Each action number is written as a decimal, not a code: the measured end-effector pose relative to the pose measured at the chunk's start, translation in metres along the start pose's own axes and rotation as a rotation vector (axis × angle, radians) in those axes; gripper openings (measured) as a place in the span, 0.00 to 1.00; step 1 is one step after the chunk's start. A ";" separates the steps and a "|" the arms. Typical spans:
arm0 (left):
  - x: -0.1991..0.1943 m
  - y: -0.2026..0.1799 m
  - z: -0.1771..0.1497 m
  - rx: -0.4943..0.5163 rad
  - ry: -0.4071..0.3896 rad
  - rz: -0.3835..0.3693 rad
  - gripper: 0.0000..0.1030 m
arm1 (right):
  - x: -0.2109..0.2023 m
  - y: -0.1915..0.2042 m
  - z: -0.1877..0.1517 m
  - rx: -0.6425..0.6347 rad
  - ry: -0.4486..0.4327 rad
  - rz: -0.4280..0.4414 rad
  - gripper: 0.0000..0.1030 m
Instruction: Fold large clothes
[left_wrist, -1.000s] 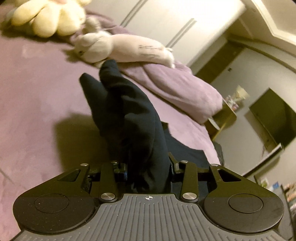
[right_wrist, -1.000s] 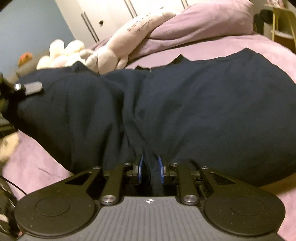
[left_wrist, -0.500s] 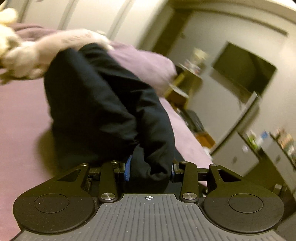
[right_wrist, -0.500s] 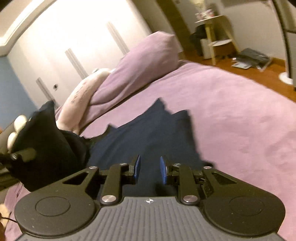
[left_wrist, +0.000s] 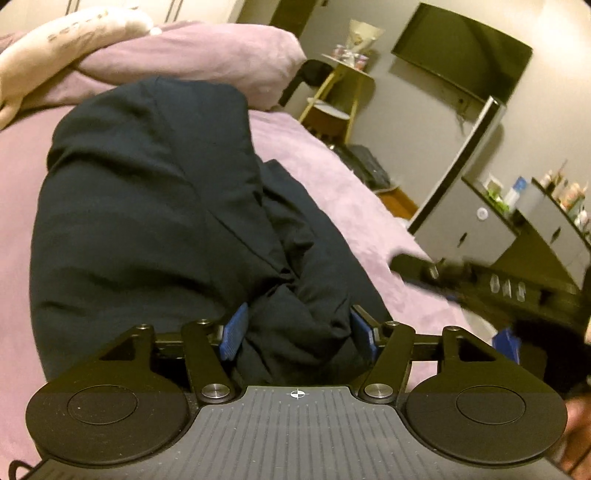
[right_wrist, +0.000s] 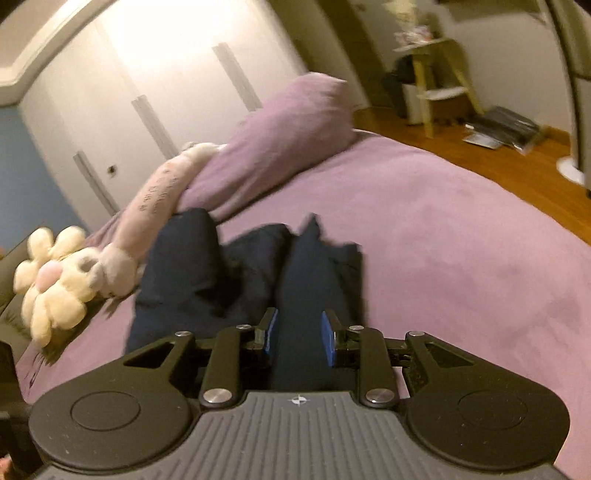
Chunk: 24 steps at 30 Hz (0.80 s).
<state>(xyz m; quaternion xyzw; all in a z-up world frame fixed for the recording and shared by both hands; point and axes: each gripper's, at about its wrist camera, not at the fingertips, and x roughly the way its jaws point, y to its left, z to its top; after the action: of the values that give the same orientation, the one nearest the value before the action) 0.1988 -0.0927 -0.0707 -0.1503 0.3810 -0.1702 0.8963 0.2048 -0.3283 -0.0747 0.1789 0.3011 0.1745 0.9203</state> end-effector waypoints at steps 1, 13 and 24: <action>-0.002 -0.001 0.000 -0.001 -0.001 0.000 0.63 | 0.004 0.007 0.004 -0.018 0.007 0.045 0.32; -0.030 -0.008 -0.013 0.057 0.038 0.024 0.69 | 0.078 0.023 -0.017 -0.137 0.263 -0.045 0.27; -0.074 0.019 -0.012 -0.050 0.009 0.128 0.70 | 0.076 0.011 -0.026 -0.130 0.260 -0.042 0.27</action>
<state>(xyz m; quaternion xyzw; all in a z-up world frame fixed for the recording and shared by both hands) 0.1453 -0.0462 -0.0389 -0.1474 0.3979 -0.1036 0.8996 0.2444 -0.2805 -0.1272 0.0886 0.4094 0.1958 0.8867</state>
